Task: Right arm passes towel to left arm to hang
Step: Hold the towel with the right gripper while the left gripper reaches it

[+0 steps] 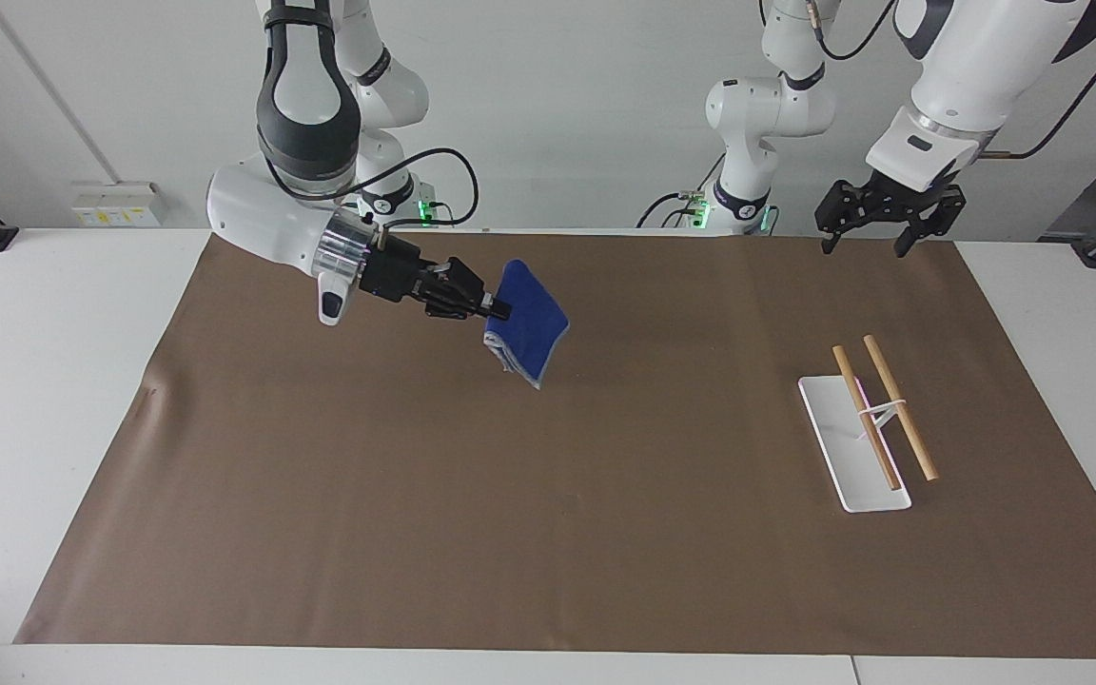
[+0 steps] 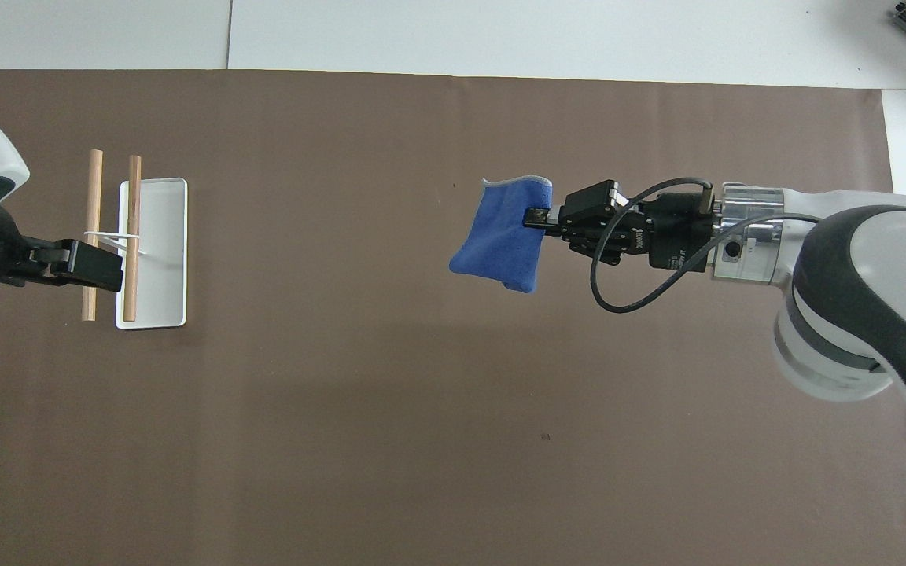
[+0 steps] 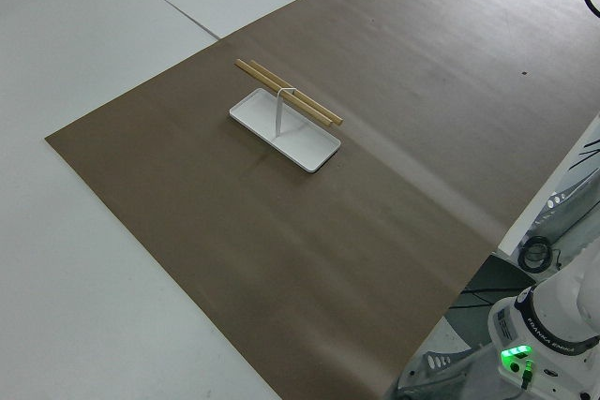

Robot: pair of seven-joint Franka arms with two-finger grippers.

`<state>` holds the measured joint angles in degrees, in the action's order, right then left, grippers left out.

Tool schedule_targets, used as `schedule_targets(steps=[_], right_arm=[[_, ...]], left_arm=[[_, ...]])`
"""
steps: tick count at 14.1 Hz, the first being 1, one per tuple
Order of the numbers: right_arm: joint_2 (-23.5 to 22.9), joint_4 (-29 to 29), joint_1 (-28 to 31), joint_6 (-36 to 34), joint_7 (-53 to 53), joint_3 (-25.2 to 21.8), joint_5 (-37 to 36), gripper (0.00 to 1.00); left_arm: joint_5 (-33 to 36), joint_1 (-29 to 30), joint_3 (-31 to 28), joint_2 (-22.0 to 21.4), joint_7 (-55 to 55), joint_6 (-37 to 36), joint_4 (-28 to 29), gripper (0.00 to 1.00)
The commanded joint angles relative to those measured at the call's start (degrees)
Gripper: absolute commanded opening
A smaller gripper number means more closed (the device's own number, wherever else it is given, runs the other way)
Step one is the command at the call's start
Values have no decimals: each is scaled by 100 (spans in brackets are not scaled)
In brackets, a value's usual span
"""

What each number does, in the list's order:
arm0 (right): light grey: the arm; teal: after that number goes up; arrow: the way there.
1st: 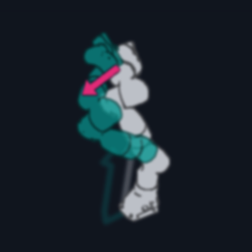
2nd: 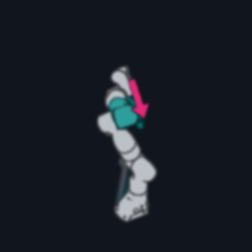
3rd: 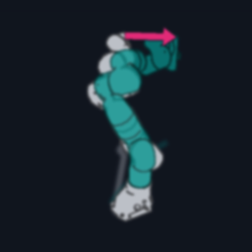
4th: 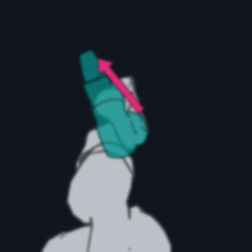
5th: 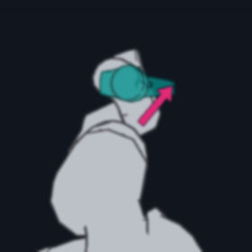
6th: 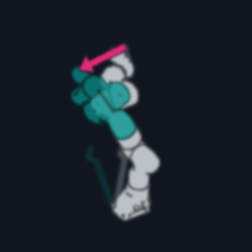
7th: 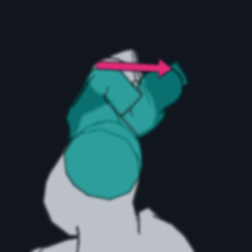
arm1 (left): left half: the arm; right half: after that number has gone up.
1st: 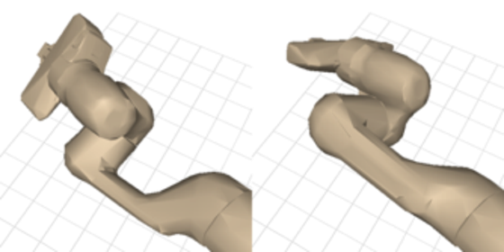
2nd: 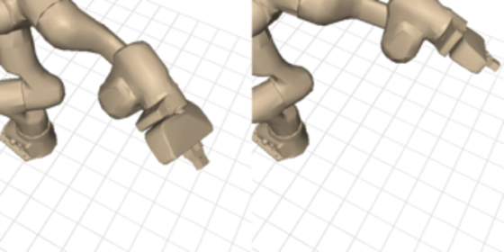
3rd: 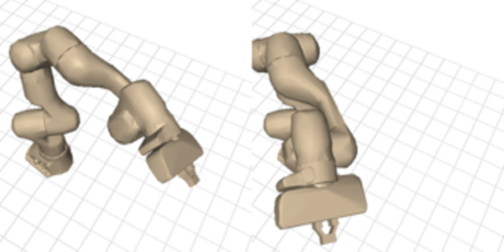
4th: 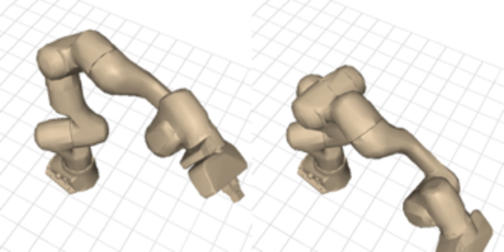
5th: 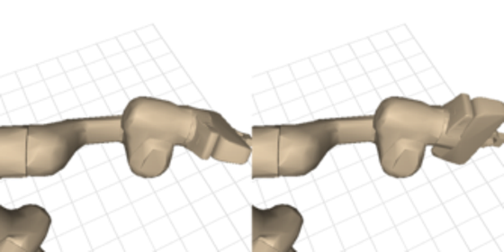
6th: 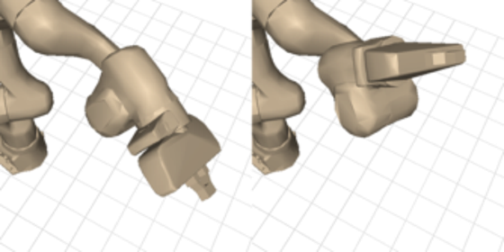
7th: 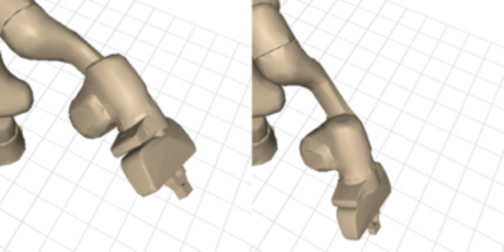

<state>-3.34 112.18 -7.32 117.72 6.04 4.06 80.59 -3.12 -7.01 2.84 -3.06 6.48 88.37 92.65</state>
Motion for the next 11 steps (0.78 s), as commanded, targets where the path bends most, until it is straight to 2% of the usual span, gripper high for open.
schedule_targets(steps=[1, 5, 7, 11], right_arm=[[131, 208, -347, 425, 108, 42, 728, 0], [140, 199, -718, 726, 117, 51, 1327, 0], [140, 208, -718, 726, 117, 42, 1328, 0], [149, 217, -718, 743, 117, 42, 1328, 0]], left_arm=[[-618, -194, 6, -414, 1149, 810, 779, 100], [-1110, -933, 6, -845, 3136, 1997, 1746, 100], [-1550, -1169, 6, -837, 4303, 2533, 1871, 100], [-1753, -1741, 6, -775, 6642, 4096, 2256, 100]])
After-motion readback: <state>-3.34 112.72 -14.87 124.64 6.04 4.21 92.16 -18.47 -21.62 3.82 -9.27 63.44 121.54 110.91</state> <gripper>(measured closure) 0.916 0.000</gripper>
